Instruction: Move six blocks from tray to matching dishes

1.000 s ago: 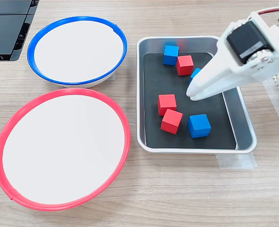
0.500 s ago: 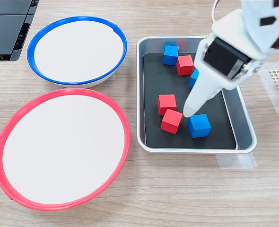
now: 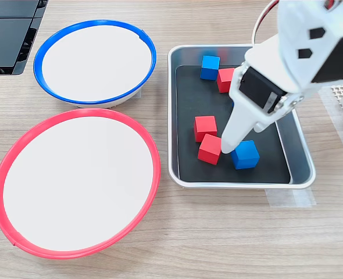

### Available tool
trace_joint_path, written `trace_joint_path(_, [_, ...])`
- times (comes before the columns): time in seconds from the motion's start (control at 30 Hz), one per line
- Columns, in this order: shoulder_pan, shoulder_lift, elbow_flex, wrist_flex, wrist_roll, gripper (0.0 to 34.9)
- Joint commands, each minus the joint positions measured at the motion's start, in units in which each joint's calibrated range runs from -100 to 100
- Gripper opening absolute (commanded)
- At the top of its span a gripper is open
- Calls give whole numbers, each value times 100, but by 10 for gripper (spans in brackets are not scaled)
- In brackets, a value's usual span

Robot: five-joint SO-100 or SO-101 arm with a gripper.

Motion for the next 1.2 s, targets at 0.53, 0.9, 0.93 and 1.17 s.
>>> trace_joint_path(0.53, [39,1086,-2445,1267,-249,2])
trace_joint_path(0.9, [1865,3637,-6141,343,-879,2])
trace_joint_path(0.93, [1931,3935,-6369,285,-874,2])
trace_joint_path(1.17, [2100,4677,-6779,-210,-523,207])
